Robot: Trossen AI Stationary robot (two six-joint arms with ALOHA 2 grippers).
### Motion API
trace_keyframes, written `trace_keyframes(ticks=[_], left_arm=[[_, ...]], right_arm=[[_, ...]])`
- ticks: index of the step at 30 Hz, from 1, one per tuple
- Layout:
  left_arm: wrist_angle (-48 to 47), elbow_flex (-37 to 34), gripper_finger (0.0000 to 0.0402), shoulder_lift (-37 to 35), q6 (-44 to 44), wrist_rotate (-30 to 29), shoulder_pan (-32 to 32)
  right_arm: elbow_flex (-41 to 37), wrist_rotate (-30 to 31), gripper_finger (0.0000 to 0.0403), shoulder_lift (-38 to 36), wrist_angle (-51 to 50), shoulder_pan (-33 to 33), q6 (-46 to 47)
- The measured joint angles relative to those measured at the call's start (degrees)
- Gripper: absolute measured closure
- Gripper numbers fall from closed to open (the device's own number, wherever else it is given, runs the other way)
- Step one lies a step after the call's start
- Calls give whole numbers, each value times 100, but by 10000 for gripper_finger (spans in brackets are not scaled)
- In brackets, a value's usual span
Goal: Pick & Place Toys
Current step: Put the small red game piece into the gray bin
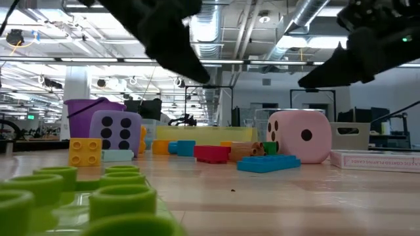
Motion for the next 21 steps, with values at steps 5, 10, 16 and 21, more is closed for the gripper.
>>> trace_keyframes(ticks=[5,10,16,21], left_arm=[[-42,0,216,268,482,522,335],[-357,0,199,271,1260,1060,649],[-423,0,172,271,2132,1617,840],[-422,0,150,271,3008,1621,861]], right_arm=[[7,-247,121,41,914,-239,-1017],[7,-647,121,19,1603,-479,-1928],[7,-1092,121,32,1758,-855,-2263],[7,-1535,121,32,1738,-1125,-2084]])
